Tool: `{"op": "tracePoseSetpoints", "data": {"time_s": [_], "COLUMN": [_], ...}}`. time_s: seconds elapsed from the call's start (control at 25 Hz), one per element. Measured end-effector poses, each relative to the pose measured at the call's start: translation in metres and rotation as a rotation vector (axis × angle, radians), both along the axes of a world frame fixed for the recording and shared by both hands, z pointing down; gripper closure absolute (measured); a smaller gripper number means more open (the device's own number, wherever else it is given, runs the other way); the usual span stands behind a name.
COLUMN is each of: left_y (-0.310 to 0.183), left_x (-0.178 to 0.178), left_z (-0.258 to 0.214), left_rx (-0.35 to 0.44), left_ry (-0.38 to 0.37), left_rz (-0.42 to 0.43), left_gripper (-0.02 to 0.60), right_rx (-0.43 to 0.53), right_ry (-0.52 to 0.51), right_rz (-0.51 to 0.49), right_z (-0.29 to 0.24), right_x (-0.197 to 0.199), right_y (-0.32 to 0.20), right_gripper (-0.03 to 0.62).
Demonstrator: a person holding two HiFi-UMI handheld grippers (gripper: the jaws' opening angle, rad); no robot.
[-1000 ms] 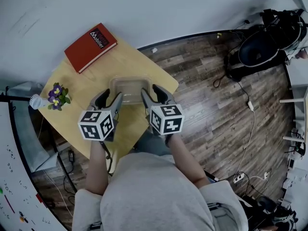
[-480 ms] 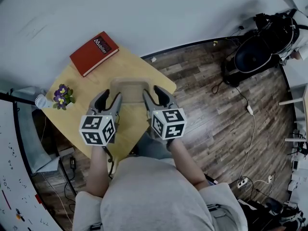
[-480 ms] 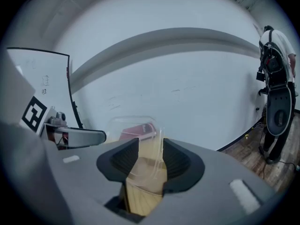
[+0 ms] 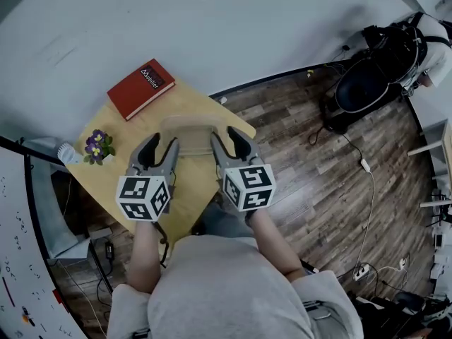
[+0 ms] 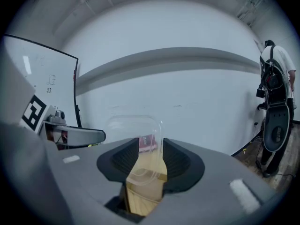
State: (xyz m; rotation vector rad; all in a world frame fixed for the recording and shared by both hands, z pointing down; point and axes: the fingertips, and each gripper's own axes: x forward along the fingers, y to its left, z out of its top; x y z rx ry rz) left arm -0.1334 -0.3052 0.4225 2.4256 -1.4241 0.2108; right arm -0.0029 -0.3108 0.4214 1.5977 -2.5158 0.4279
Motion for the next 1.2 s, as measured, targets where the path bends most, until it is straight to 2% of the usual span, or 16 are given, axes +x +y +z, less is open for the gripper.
{"op": "tracePoseSetpoints", "data": {"time_s": [0.36, 1.2], "left_y": [0.013, 0.045], "left_x": [-0.001, 0.002], "left_z": [-0.04, -0.105], "left_rx": [0.103, 0.277], "left_ry": [0.015, 0.028], "left_rz": [0.008, 0.03], "left_gripper": [0.388, 0.388], "right_rx": [0.103, 0.274], "right_ry": [0.021, 0.051], "right_rz": [0.018, 0.064], "right_z": [-0.039, -0.104], "right_x": [-0.001, 0.002], "right_y": [0.017, 0.055], "right_gripper": [0.433, 0.434]}}
